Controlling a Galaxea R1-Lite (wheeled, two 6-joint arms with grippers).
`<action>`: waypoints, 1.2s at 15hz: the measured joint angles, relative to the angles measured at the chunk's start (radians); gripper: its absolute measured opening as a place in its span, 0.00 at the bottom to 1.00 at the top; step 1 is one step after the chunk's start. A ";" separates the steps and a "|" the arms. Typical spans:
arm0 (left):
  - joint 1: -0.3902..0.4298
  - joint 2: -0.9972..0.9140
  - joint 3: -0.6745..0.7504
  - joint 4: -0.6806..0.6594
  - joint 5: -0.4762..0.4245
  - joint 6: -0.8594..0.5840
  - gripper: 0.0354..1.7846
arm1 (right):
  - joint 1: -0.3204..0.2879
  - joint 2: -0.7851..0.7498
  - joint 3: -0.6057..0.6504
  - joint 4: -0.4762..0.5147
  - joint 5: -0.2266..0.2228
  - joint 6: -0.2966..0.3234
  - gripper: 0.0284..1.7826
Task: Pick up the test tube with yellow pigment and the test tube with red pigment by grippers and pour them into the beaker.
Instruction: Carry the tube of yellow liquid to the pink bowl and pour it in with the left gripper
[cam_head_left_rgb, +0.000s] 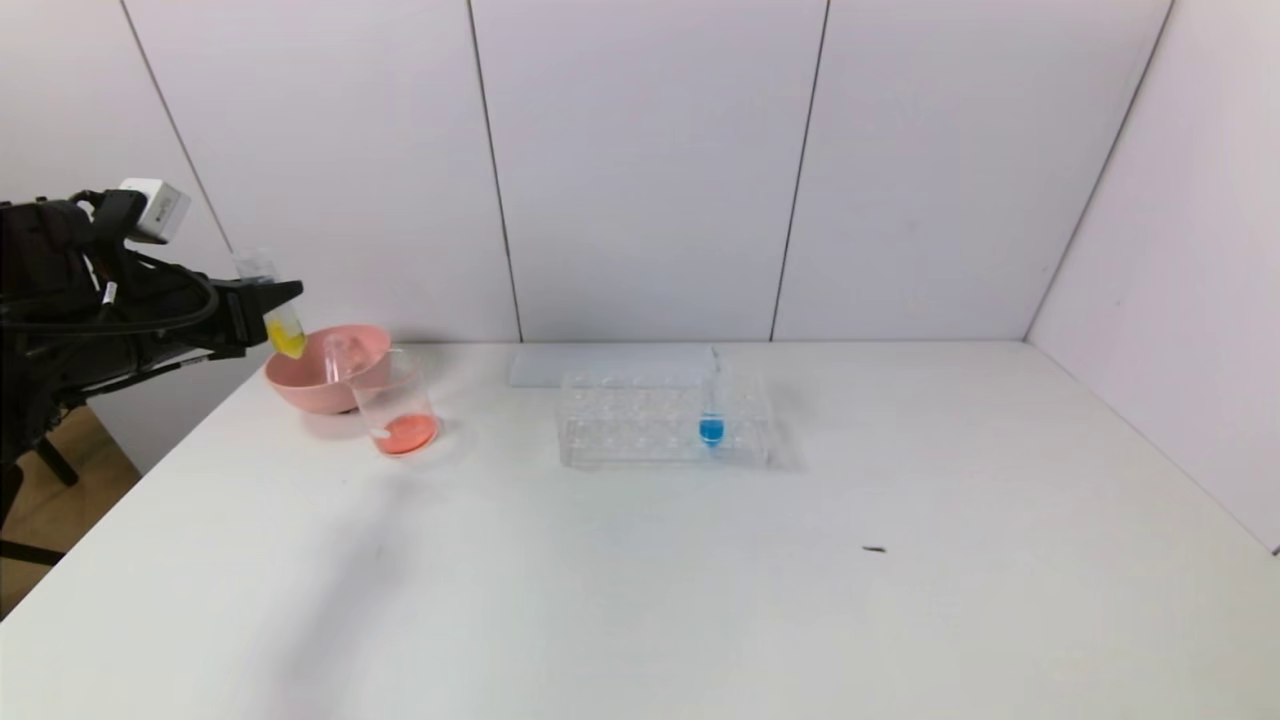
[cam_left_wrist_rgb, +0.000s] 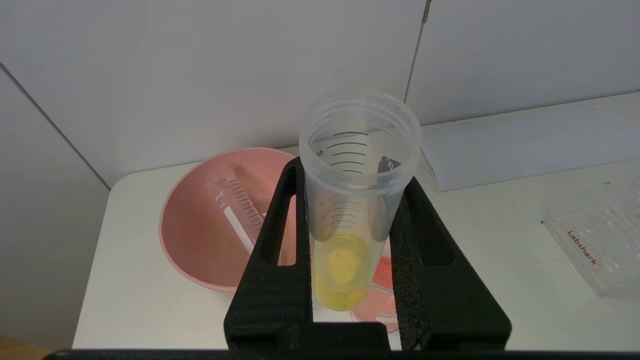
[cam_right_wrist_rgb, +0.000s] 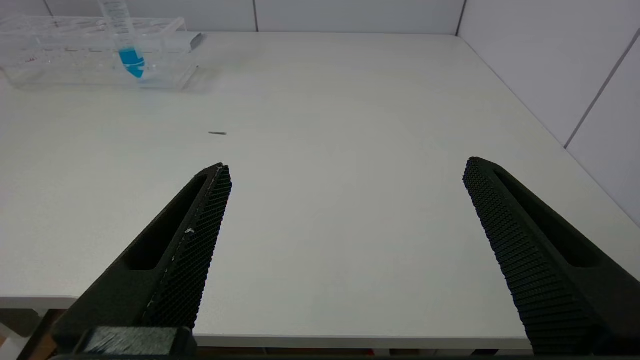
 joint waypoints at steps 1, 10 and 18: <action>0.000 0.003 -0.002 0.001 0.000 0.001 0.24 | 0.000 0.000 0.000 0.000 0.000 0.000 0.95; 0.003 0.025 -0.026 0.027 -0.003 0.091 0.24 | 0.000 0.000 0.000 0.000 0.000 0.001 0.95; 0.003 0.030 -0.083 0.197 -0.006 0.133 0.24 | 0.000 0.000 0.000 0.000 0.000 0.000 0.95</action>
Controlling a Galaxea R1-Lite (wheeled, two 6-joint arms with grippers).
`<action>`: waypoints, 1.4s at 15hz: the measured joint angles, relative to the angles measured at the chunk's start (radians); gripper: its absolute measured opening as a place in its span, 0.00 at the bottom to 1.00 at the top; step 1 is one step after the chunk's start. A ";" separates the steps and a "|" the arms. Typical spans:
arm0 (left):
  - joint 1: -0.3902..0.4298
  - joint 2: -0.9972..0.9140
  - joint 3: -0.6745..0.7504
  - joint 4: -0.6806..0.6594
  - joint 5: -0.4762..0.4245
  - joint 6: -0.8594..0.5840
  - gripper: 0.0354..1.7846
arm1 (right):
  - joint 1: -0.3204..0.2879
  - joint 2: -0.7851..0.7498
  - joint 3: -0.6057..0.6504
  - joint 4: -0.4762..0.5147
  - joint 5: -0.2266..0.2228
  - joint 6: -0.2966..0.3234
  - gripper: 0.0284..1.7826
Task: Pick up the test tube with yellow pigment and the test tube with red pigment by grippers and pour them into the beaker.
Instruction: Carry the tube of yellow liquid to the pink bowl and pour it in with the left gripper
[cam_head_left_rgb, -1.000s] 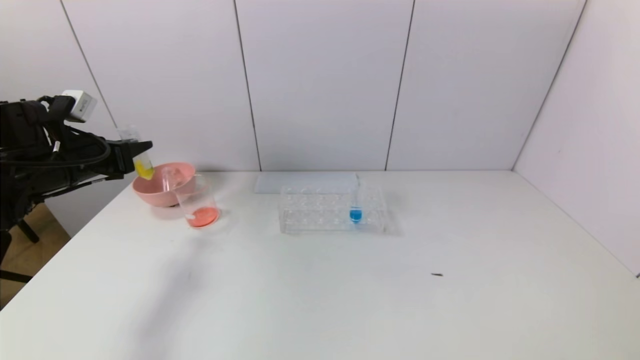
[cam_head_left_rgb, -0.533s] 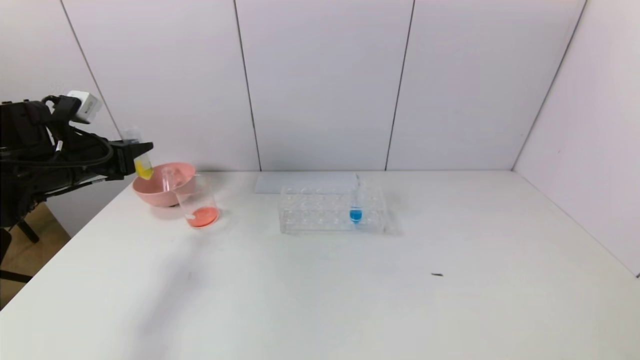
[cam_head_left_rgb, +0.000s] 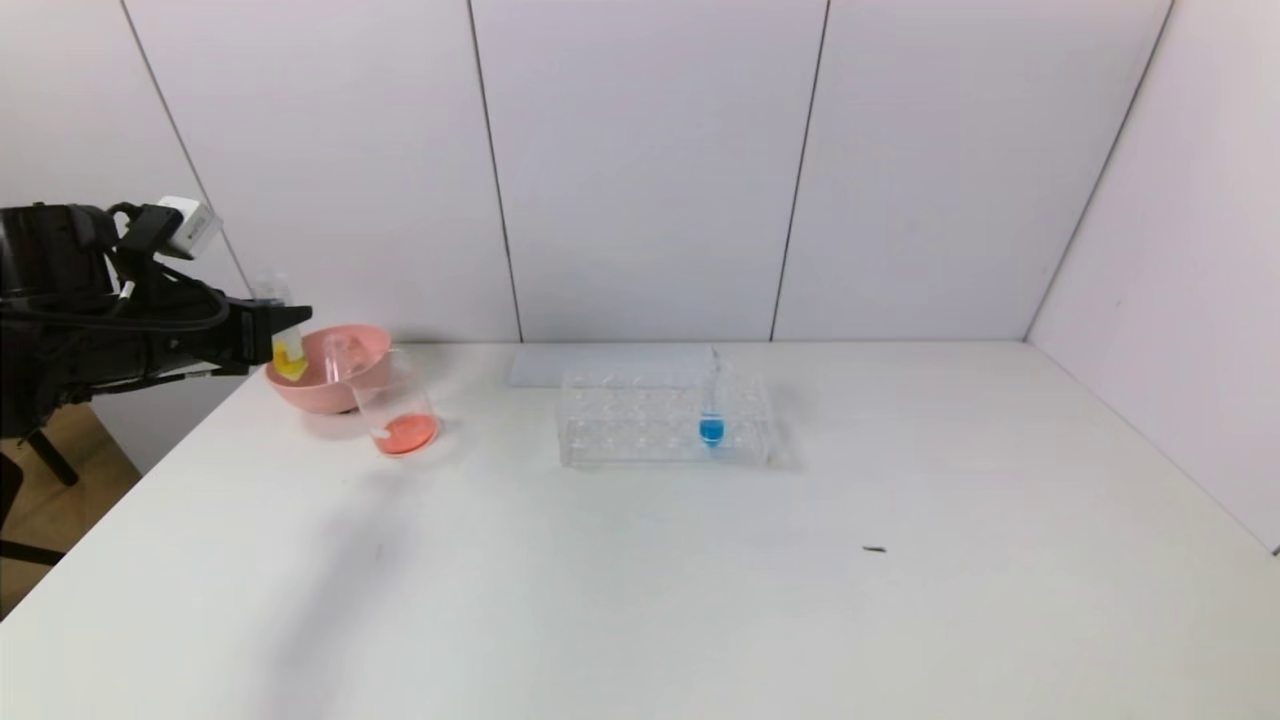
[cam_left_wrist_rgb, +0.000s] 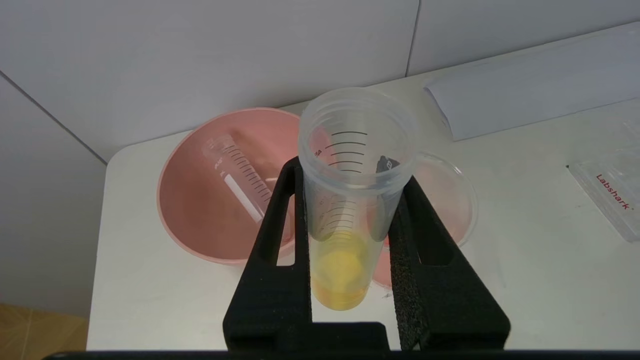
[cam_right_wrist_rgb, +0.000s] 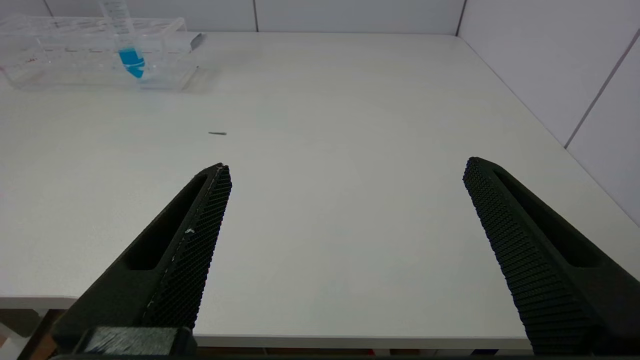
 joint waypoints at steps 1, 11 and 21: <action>-0.001 0.000 -0.010 0.019 0.000 0.009 0.24 | 0.000 0.000 0.000 0.000 0.000 0.000 0.95; -0.006 0.020 -0.111 0.202 -0.009 0.111 0.24 | 0.000 0.000 0.000 0.000 0.000 0.000 0.95; 0.000 0.034 -0.182 0.346 -0.016 0.247 0.24 | 0.000 0.000 0.000 0.000 0.000 0.000 0.95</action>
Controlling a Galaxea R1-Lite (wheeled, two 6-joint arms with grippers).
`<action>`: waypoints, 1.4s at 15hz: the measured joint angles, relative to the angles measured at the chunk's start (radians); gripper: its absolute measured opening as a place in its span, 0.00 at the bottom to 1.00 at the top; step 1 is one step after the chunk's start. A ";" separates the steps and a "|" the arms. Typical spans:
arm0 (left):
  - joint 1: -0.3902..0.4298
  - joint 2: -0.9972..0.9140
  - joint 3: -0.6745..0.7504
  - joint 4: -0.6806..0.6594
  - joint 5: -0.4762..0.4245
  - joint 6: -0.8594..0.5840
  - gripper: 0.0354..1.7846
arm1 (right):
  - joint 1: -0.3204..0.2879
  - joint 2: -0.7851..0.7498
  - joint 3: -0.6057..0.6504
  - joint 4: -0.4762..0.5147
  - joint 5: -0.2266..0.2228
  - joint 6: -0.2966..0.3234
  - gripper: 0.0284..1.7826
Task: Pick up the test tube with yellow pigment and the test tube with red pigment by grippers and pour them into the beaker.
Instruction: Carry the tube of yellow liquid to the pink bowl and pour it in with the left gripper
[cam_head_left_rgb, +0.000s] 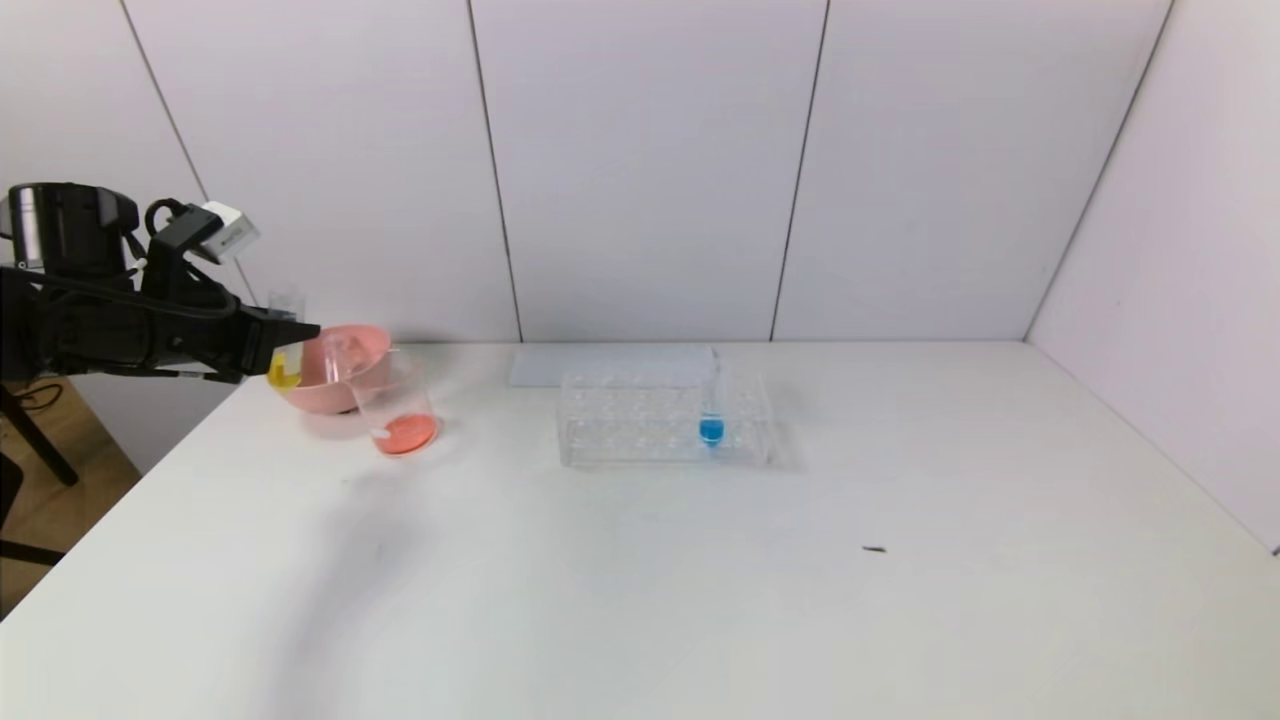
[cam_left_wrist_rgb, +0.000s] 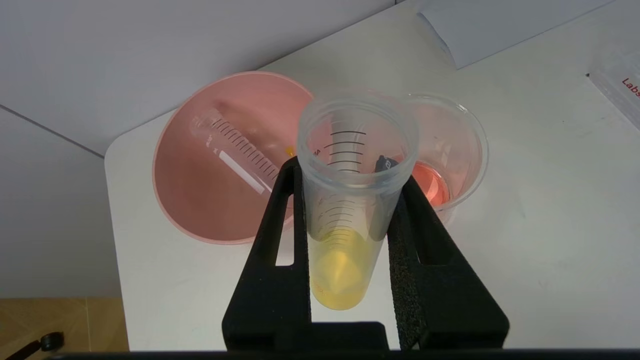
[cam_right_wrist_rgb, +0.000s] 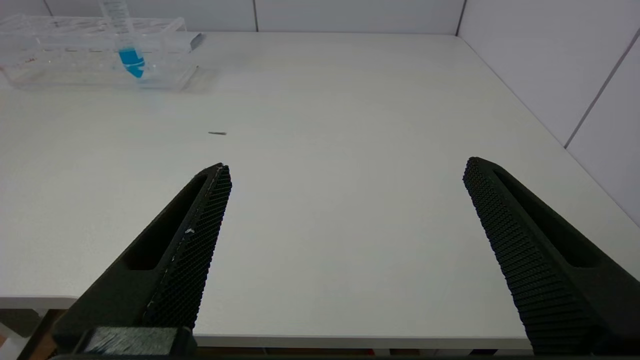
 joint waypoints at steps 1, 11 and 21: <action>0.002 0.000 -0.007 0.027 0.000 0.014 0.24 | 0.000 0.000 0.000 0.000 0.000 0.000 0.95; 0.021 0.013 -0.145 0.287 -0.002 0.235 0.24 | 0.000 0.000 0.000 0.000 0.000 0.000 0.95; 0.059 0.064 -0.247 0.436 -0.011 0.468 0.24 | 0.000 0.000 0.000 0.000 0.000 0.000 0.95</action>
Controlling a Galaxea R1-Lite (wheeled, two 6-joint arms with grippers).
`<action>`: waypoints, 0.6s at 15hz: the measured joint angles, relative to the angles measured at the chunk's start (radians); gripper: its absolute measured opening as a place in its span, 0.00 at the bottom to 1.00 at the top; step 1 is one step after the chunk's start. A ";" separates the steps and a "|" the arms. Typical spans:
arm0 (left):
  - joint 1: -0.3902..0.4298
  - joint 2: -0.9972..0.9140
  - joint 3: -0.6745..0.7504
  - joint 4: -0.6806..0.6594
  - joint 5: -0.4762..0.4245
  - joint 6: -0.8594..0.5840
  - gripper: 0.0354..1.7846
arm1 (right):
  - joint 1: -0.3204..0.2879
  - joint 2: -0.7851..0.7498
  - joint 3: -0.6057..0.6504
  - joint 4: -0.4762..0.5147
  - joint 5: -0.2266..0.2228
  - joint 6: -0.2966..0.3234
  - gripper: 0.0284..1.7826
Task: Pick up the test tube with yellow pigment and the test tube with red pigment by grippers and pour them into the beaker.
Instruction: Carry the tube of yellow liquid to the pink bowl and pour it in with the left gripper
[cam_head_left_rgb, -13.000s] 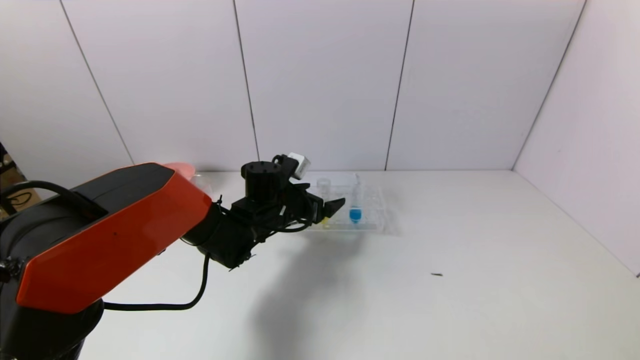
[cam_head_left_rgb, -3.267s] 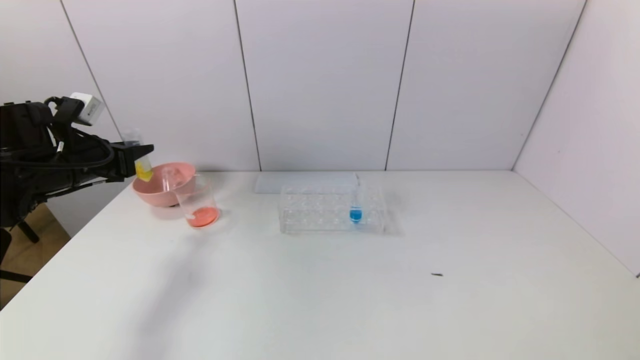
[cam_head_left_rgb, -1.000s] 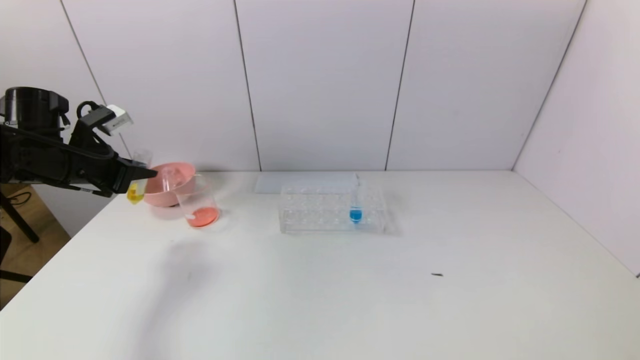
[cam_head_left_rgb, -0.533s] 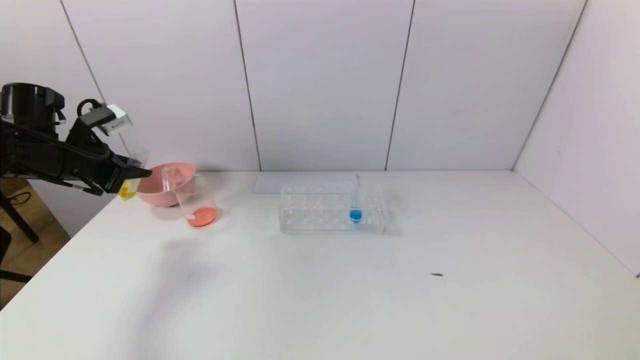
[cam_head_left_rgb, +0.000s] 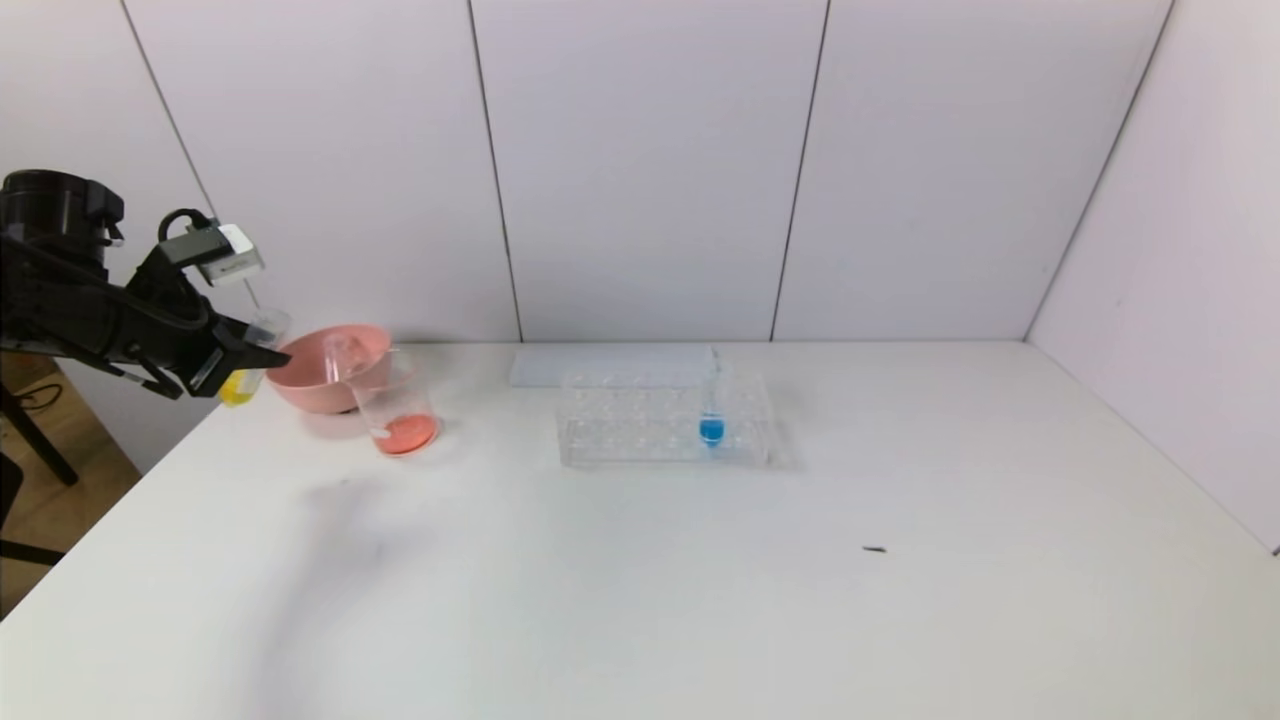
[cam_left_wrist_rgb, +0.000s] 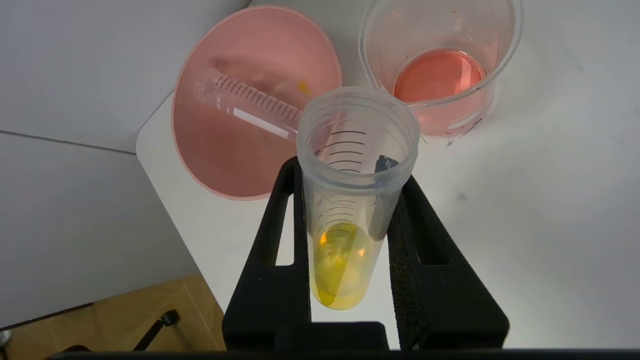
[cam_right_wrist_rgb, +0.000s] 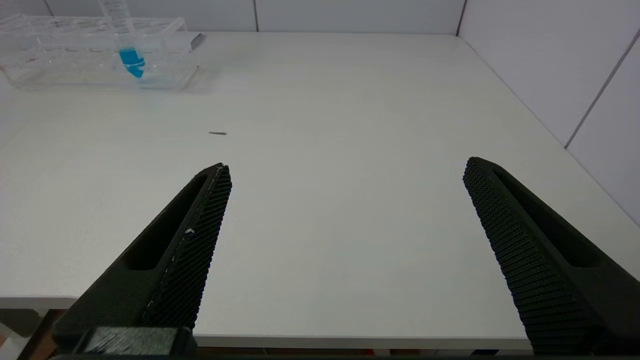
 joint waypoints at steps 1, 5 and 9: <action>-0.003 0.001 0.000 0.001 0.000 0.009 0.24 | 0.000 0.000 0.000 0.000 0.000 0.000 0.95; -0.025 0.009 -0.001 -0.003 -0.001 0.027 0.24 | 0.000 0.000 0.000 0.000 0.000 0.000 0.95; -0.044 0.011 -0.009 0.001 0.002 0.066 0.24 | 0.000 0.000 0.000 0.000 0.000 0.000 0.95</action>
